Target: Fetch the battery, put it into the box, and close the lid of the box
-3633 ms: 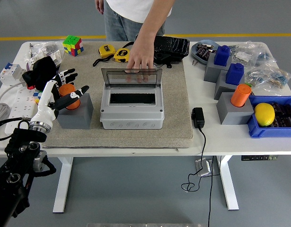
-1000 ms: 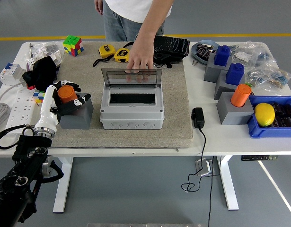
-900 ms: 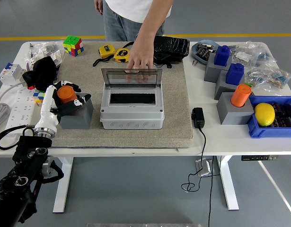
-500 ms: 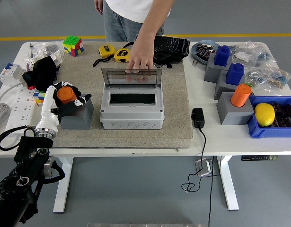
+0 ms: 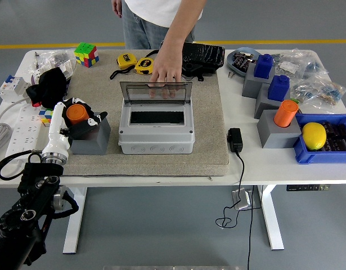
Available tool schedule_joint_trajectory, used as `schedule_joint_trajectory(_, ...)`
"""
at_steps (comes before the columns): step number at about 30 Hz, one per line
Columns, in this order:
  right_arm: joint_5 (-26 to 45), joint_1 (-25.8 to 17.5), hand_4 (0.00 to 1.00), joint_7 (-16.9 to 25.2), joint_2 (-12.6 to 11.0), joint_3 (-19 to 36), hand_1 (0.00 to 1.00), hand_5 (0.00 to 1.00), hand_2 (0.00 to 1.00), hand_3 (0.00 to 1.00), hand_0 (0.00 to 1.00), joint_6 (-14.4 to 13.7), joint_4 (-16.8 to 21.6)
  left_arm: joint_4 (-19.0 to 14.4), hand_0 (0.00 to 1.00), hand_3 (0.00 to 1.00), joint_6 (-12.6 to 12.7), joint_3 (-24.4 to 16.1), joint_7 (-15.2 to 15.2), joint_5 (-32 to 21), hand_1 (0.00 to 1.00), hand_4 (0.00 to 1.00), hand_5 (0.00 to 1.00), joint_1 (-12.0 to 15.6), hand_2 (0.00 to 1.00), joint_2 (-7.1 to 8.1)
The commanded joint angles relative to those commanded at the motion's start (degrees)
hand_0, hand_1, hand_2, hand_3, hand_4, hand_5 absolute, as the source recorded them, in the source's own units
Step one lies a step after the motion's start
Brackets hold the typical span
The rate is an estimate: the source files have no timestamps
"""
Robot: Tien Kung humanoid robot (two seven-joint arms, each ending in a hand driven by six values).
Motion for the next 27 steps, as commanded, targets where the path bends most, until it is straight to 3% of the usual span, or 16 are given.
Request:
schedule_joint_trajectory(16,-0.23,0.08,0.998,0.07,0.10,0.28,0.803,0.998,0.748,0.780,0.880,0.00,0.00,0.08,0.079,0.105,4.65,1.03,-1.94,-2.22,0.057,0.899,0.002,-0.84,0.093,0.00)
schedule_joint_trajectory(27,-0.16,0.17,0.998,0.05,0.01,0.15,0.804,0.998,0.749,0.780,0.881,0.02,0.00,-1.41,0.076,0.093,5.73,2.28,-1.69,-2.22,0.050,0.903,0.023,-0.78,0.085,0.00)
